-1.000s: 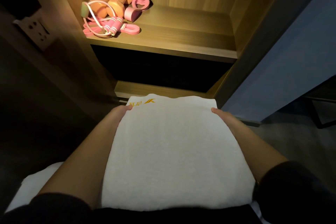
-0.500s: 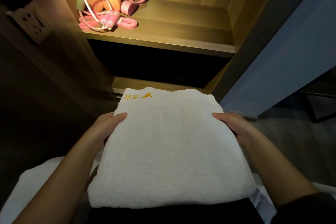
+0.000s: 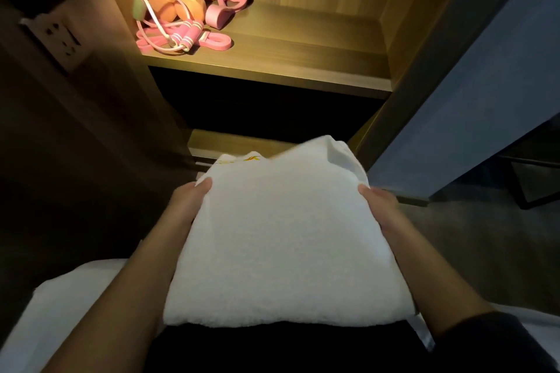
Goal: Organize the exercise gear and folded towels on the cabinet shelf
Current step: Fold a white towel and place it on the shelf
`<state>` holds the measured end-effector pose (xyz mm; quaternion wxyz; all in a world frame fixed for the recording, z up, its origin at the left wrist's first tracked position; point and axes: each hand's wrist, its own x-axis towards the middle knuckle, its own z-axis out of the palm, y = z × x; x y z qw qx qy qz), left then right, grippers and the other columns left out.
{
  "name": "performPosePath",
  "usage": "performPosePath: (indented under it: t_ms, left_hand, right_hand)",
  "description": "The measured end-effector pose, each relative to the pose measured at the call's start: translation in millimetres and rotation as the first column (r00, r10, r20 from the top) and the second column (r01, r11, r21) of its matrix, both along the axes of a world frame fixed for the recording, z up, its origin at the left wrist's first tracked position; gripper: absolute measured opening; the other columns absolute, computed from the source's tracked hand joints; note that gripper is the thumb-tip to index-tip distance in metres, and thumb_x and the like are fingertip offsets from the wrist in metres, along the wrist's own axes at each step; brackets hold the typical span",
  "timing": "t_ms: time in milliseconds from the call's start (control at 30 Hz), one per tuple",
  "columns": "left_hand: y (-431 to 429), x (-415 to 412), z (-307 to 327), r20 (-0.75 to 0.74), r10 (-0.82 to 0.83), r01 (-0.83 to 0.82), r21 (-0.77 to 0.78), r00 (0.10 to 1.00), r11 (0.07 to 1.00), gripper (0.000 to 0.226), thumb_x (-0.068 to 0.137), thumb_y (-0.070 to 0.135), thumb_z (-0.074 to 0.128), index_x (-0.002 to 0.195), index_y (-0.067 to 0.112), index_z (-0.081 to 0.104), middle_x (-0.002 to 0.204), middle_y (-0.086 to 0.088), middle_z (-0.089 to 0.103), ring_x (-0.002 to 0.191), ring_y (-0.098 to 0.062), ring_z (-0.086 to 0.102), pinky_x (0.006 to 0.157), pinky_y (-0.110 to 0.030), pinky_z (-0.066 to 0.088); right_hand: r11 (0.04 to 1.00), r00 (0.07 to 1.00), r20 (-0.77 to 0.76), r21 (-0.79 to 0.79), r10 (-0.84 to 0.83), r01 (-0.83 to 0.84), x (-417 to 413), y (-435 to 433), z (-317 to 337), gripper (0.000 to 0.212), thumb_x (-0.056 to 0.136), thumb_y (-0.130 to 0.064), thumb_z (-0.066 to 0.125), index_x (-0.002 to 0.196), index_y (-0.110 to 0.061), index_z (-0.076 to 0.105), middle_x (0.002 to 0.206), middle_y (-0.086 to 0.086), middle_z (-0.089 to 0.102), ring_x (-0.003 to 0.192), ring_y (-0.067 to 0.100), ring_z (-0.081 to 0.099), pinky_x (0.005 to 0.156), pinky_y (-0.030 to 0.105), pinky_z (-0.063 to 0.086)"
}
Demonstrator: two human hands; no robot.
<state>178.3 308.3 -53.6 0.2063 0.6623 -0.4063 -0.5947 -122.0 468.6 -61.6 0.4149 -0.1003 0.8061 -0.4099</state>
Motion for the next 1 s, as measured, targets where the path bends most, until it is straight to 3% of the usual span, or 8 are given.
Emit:
performPosePath:
  t_ms: [100, 167, 267, 400, 567, 733, 833, 1000]
  left_hand:
    - [-1.0, 4.5, 7.2, -0.028, -0.002, 0.004, 0.064, 1.000, 0.998, 0.042, 0.096, 0.037, 0.057, 0.131, 0.014, 0.056, 0.090, -0.002, 0.066, 0.083, -0.024, 0.064, 0.065, -0.033, 0.047]
    - [5.9, 11.9, 11.9, -0.009, -0.023, 0.024, 0.102, 1.000, 0.995, 0.046, 0.094, 0.043, 0.058, 0.131, 0.016, 0.055, 0.102, -0.007, 0.066, 0.093, -0.028, 0.062, 0.077, -0.039, 0.049]
    - [24.9, 30.3, 14.5, 0.020, -0.123, 0.118, 0.149, 0.992, 0.982, 0.048, 0.091, 0.049, 0.059, 0.127, 0.017, 0.056, 0.113, -0.008, 0.064, 0.102, -0.030, 0.059, 0.088, -0.045, 0.045]
    - [52.1, 55.9, 21.7, -0.003, -0.270, 0.268, 0.123, 0.963, 0.956, 0.042, 0.087, 0.049, 0.061, 0.117, 0.021, 0.062, 0.110, -0.003, 0.068, 0.101, -0.025, 0.062, 0.085, -0.042, 0.046]
    - [75.9, 79.6, 31.0, -0.038, -0.338, 0.339, 0.017, 0.940, 0.941, 0.057, 0.068, 0.055, 0.072, 0.114, 0.021, 0.066, 0.103, -0.001, 0.074, 0.101, -0.026, 0.067, 0.081, -0.042, 0.053]
    - [101.3, 95.5, 25.2, -0.118, -0.333, 0.314, -0.150, 0.936, 0.937, 0.076, 0.047, 0.062, 0.079, 0.114, 0.030, 0.064, 0.104, 0.007, 0.073, 0.098, -0.017, 0.069, 0.073, -0.032, 0.055]
    - [112.7, 103.1, 18.2, -0.179, -0.330, 0.292, -0.206, 0.927, 0.934, 0.096, 0.035, 0.068, 0.086, 0.120, 0.031, 0.060, 0.112, 0.003, 0.071, 0.102, -0.017, 0.068, 0.081, -0.038, 0.056]
    - [119.2, 95.9, 19.5, -0.187, -0.224, 0.137, -0.391, 0.956, 0.910, 0.038, 0.071, 0.044, 0.080, 0.106, 0.039, 0.066, 0.106, 0.014, 0.072, 0.096, -0.008, 0.069, 0.071, -0.027, 0.054]
  right_hand:
    - [0.998, 1.000, 0.015, 0.066, 0.006, -0.007, -1.0, 2.0, 4.5, 0.023, 0.097, -0.047, 0.053, 0.089, -0.027, 0.060, 0.098, -0.002, 0.063, 0.077, 0.014, 0.059, 0.067, 0.030, 0.045]
    - [0.997, 0.999, -0.007, 0.058, 0.049, -0.048, 0.6, 12.1, 10.3, 0.036, 0.097, -0.048, 0.051, 0.112, -0.018, 0.064, 0.107, -0.002, 0.059, 0.078, 0.010, 0.057, 0.072, 0.028, 0.043]
    - [0.990, 0.991, 0.009, 0.043, 0.133, -0.133, 6.6, 39.9, 22.9, 0.057, 0.093, -0.053, 0.053, 0.134, -0.013, 0.055, 0.122, 0.000, 0.056, 0.109, 0.019, 0.055, 0.088, 0.027, 0.036]
    - [0.985, 0.955, 0.242, -0.043, 0.171, -0.166, 13.9, 70.8, 47.0, 0.055, 0.072, -0.055, 0.066, 0.114, -0.021, 0.066, 0.106, 0.000, 0.074, 0.100, 0.025, 0.068, 0.079, 0.038, 0.052]
    - [0.977, 0.994, -0.048, -0.187, 0.098, -0.105, 26.4, 93.5, 53.2, 0.014, 0.086, -0.040, 0.066, 0.095, -0.029, 0.067, 0.100, -0.001, 0.071, 0.091, 0.021, 0.067, 0.068, 0.033, 0.052]
    - [0.913, 0.962, -0.053, -0.304, 0.269, -0.272, 30.2, 124.6, 53.5, 0.045, 0.070, -0.046, 0.070, 0.113, -0.032, 0.064, 0.103, -0.011, 0.073, 0.092, 0.009, 0.071, 0.068, 0.023, 0.056]
    - [0.845, 0.868, -0.014, -0.219, 0.497, -0.487, 22.3, 138.9, 57.0, 0.059, 0.066, -0.044, 0.074, 0.121, -0.032, 0.056, 0.107, -0.014, 0.072, 0.097, 0.007, 0.069, 0.070, 0.020, 0.057]
    - [0.813, 0.845, -0.077, -0.238, 0.529, -0.531, 22.5, 141.9, 58.5, 0.048, 0.081, -0.037, 0.064, 0.127, -0.031, 0.053, 0.118, -0.007, 0.068, 0.106, 0.012, 0.067, 0.078, 0.029, 0.059]
